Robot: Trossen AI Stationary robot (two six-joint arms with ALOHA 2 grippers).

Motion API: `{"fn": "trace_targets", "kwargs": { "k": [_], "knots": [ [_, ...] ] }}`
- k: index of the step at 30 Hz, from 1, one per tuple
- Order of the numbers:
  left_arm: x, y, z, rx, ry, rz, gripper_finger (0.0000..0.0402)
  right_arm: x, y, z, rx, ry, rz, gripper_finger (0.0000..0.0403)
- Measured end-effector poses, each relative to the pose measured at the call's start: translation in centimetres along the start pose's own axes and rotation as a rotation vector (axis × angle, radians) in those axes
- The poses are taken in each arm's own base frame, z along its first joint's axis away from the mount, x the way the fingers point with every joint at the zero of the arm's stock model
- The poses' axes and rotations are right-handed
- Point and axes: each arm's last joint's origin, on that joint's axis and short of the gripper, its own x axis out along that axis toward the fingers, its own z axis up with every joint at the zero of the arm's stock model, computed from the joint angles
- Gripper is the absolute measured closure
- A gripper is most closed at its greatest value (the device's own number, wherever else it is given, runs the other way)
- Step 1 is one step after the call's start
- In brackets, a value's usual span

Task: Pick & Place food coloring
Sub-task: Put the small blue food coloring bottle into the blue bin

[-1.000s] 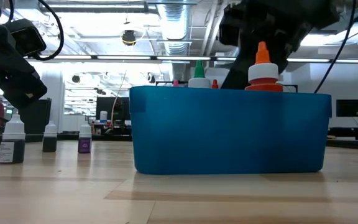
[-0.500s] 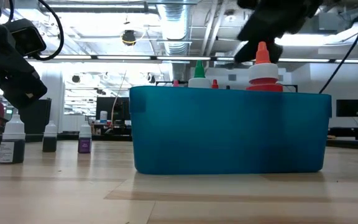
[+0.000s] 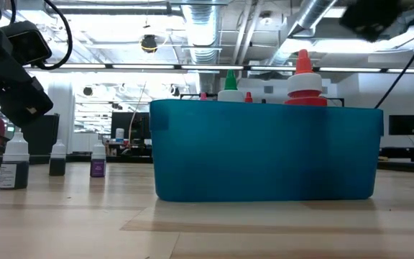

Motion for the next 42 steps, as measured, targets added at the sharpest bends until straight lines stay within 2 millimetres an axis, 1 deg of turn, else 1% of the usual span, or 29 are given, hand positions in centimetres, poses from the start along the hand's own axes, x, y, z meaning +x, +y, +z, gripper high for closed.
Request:
{"fn": "trace_targets", "kwargs": {
  "k": [3, 8, 10, 13, 15, 18, 20, 28, 32, 35, 42],
  "knots": [
    [0.0, 0.0, 0.0, 0.0, 0.0, 0.0, 0.0236, -0.5, 1.6, -1.3, -0.009, 0.025, 0.029, 0.0218],
    [0.0, 0.0, 0.0, 0.0, 0.0, 0.0, 0.0236, -1.3, 3.9, -3.5, -0.093, 0.053, 0.087, 0.0216],
    [0.0, 0.0, 0.0, 0.0, 0.0, 0.0, 0.0236, -1.5, 4.4, -4.5, -0.096, 0.039, 0.068, 0.0216],
    [0.0, 0.0, 0.0, 0.0, 0.0, 0.0, 0.0236, -1.9, 4.9, -6.3, -0.054, 0.011, 0.029, 0.0217],
    [0.0, 0.0, 0.0, 0.0, 0.0, 0.0, 0.0236, -1.7, 5.1, -7.5, -0.037, 0.008, 0.008, 0.0219],
    [0.0, 0.0, 0.0, 0.0, 0.0, 0.0, 0.0236, -0.9, 5.1, -9.1, -0.013, 0.007, -0.02, 0.022],
    [0.0, 0.0, 0.0, 0.0, 0.0, 0.0, 0.0236, -0.2, 5.3, -9.8, -0.002, 0.026, -0.034, 0.022],
    [0.0, 0.0, 0.0, 0.0, 0.0, 0.0, 0.0236, 3.9, 6.2, -12.2, -0.028, 0.046, -0.098, 0.022],
    [0.0, 0.0, 0.0, 0.0, -0.001, 0.0, 0.0236, 5.7, 6.4, -13.3, -0.029, 0.029, -0.125, 0.022],
    [0.0, 0.0, 0.0, 0.0, -0.001, 0.0, 0.0236, 6.4, 6.6, -13.6, -0.013, -0.002, -0.133, 0.022],
    [0.0, 0.0, 0.0, 0.0, 0.0, 0.0, 0.0236, 7.6, 6.3, -14.6, 0.005, 0.006, -0.179, 0.022]
  ]
}}
